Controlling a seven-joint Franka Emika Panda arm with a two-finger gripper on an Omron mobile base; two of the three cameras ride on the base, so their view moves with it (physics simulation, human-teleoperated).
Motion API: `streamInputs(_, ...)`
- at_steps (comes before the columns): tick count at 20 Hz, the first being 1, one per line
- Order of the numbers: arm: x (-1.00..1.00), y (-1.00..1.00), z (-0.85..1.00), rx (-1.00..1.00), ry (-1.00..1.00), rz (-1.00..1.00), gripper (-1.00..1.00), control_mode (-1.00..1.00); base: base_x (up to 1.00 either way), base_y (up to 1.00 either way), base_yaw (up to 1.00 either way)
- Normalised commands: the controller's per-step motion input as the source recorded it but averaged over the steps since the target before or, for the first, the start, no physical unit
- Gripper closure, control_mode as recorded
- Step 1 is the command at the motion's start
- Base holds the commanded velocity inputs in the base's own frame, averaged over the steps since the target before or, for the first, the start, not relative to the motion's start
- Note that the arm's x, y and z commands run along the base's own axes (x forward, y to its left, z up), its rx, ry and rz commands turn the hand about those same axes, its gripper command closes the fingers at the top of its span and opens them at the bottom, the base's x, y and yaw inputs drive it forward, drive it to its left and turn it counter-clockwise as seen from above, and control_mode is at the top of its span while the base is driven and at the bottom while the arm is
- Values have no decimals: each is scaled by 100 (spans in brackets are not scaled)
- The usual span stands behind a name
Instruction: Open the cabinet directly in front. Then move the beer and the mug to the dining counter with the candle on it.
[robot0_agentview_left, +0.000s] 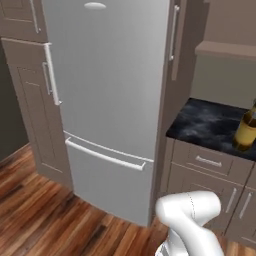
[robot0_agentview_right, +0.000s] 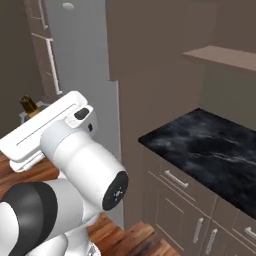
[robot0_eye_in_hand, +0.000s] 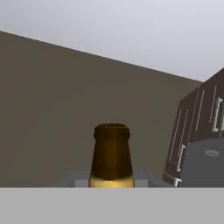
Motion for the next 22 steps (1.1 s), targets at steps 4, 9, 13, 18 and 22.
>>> streamInputs(4,0,0,0,0,0,0,100,100,-11,7,42)
streamInputs(9,0,0,0,0,0,0,100,100,-12,3,48)
streamInputs(13,0,0,0,0,0,0,100,100,-12,1,54)
streamInputs(18,0,0,0,0,0,0,100,100,-11,2,57)
streamInputs(22,0,0,0,0,0,0,100,100,-8,8,57)
